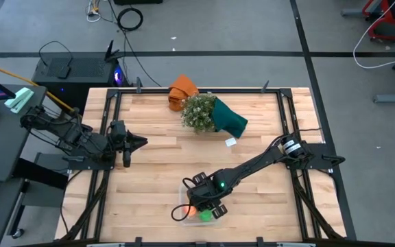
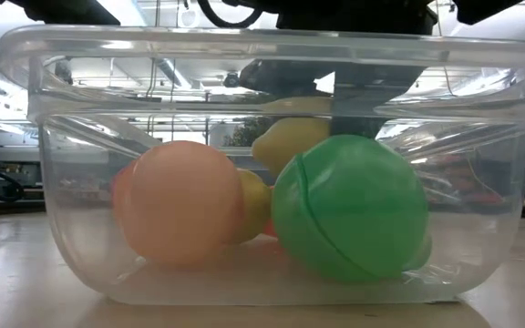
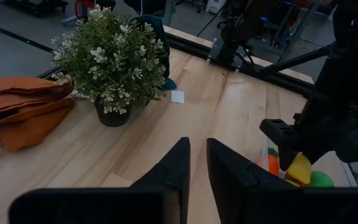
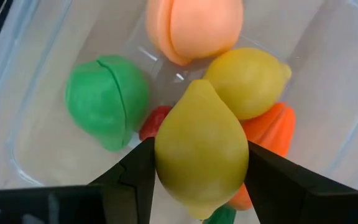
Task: Pick and placing Produce into tupperware
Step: Put the lemon into the transparent container
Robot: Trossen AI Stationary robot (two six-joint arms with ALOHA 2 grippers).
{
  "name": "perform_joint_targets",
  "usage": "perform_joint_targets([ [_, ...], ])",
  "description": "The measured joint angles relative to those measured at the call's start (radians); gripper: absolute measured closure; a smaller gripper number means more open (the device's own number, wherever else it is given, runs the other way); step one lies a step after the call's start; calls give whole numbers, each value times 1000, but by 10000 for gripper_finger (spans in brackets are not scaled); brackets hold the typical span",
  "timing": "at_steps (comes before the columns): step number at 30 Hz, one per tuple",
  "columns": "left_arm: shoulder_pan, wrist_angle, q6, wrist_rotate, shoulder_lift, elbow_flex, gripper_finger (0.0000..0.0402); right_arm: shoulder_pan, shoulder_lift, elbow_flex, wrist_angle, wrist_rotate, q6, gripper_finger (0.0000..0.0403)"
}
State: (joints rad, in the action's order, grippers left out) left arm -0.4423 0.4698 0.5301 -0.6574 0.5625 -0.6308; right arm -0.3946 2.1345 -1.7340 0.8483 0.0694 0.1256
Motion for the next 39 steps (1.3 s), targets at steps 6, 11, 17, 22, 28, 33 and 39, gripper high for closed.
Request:
perform_joint_targets([
  [6, 0, 0, 0, 0, 0, 0, 345, 0, 0, 0, 0, 5, 1, 234],
  [11, 0, 0, -1, 0, 0, 0, 339, 0, 0, 8, -4, 15, 0, 234],
  [17, 0, 0, -2, 8, 0, 0, 342, 0, 0, 27, -4, 17, -1, 234],
  [22, 0, 0, -3, 27, 0, 0, 346, 0, 0, 28, -4, 15, -1, 233],
  [28, 0, 0, -3, 27, 0, 1, 340, 0, 0, 28, -8, 15, -1, 220],
  [33, 0, 0, -3, 27, 0, 1, 345, 0, 0, 28, -8, 15, -15, 195],
  [39, 0, 15, 0, 27, 0, 1, 348, 0, 0, -2, 10, 5, -22, 169],
])
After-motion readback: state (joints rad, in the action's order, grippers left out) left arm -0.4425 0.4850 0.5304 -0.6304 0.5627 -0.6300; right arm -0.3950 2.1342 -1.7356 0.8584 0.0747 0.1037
